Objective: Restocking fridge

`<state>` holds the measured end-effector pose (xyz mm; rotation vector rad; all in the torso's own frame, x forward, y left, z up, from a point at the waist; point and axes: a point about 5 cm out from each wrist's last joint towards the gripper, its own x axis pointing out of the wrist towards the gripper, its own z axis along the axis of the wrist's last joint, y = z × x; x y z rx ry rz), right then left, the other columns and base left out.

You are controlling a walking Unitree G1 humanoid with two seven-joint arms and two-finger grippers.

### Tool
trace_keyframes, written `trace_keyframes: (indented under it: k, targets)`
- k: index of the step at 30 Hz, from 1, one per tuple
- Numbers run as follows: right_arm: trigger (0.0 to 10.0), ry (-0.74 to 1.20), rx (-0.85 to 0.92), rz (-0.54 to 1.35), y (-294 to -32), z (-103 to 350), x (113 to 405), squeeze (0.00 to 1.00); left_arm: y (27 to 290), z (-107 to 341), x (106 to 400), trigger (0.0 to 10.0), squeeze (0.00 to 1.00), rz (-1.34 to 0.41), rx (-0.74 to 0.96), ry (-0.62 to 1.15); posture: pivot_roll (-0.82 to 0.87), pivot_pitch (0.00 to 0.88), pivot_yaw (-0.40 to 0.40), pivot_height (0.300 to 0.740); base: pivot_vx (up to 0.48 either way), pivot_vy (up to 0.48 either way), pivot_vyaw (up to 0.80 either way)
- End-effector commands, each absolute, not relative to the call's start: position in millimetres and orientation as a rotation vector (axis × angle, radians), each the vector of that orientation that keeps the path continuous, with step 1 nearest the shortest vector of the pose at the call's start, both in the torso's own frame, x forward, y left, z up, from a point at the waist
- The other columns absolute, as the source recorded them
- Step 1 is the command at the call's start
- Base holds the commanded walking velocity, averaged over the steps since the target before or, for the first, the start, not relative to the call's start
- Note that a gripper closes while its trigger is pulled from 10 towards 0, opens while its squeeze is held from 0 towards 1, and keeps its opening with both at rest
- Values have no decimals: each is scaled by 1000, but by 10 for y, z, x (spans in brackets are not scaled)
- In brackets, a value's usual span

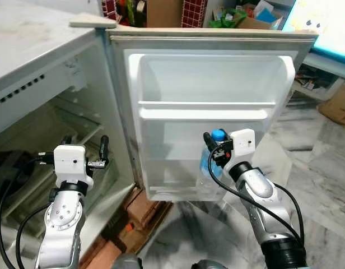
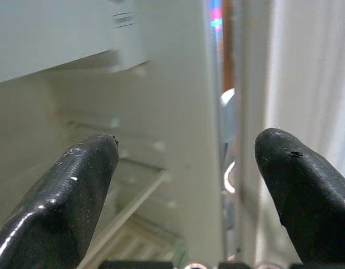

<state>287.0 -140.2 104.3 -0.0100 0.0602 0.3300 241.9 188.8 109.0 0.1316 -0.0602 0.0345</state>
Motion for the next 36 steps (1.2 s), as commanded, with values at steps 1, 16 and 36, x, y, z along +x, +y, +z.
trace_keyframes:
  k: [1, 16, 36]
  targets:
    - [10000, 58, -29, 302, -1521, 1079, 2866, 0, 1813, 1096, 2427, 10000, 0, 9, 119, -61, 109, 60, -21, 740, 270, 0, 0]
    - [10000, -75, 50, 335, -1457, 1317, 2885, 0, 1861, 1045, 2265, 10000, 0, 82, 110, -16, 122, 67, -14, 740, 0, 0, 0]
    - [10000, -104, 72, 367, -1260, 1301, 3025, 0, 1939, 1061, 2582, 10000, 0, 17, 192, -6, 143, 22, 1, 667, 0, 0, 0]
